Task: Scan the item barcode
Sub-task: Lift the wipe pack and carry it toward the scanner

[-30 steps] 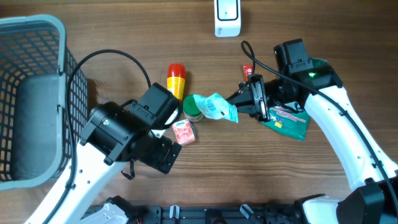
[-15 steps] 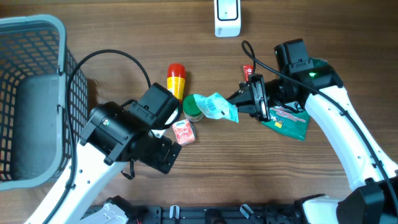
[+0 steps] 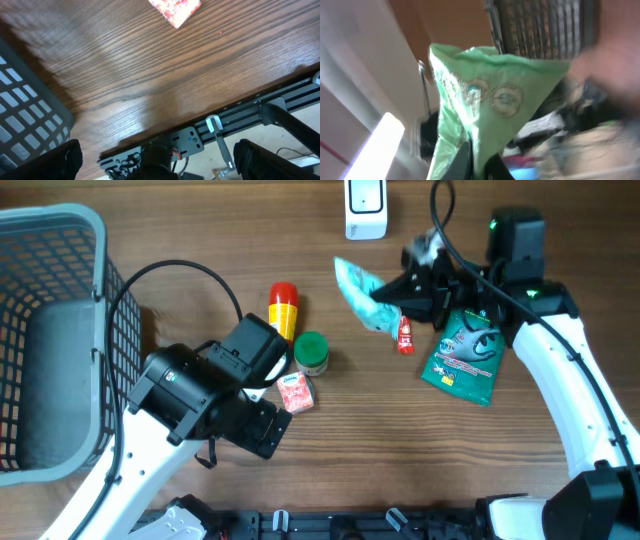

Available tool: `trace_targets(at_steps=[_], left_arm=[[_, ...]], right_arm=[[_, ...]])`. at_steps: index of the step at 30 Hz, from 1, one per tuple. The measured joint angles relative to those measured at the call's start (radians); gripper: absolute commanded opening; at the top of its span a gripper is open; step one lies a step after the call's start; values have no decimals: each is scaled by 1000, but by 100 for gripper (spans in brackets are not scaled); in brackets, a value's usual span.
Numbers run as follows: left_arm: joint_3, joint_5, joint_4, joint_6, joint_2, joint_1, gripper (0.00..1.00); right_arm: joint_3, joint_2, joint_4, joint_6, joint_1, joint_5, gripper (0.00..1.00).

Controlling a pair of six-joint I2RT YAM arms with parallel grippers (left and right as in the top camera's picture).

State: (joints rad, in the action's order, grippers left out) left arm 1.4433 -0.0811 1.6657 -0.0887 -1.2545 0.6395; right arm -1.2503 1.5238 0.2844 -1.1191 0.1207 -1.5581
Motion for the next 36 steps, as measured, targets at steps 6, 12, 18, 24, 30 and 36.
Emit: trace_targets(at_steps=[6, 12, 18, 24, 30, 36], left_arm=[[0, 0, -1, -2, 0, 0, 100], [0, 0, -1, -2, 0, 0, 100], [0, 0, -1, -2, 0, 0, 100], [0, 0, -1, -2, 0, 0, 100], [0, 0, -1, -2, 0, 0, 100], [0, 0, -1, -2, 0, 0, 100]], right_arm=[[-5, -58, -355, 520, 56, -2, 5], [-5, -152, -431, 1272, 97, -2, 5], [-2, -158, -755, 1662, 97, -2, 4], [-3, -190, -999, 1754, 97, -2, 5], [-3, -200, -1000, 1792, 97, -2, 5], [-3, -221, -999, 1860, 98, -2, 4]])
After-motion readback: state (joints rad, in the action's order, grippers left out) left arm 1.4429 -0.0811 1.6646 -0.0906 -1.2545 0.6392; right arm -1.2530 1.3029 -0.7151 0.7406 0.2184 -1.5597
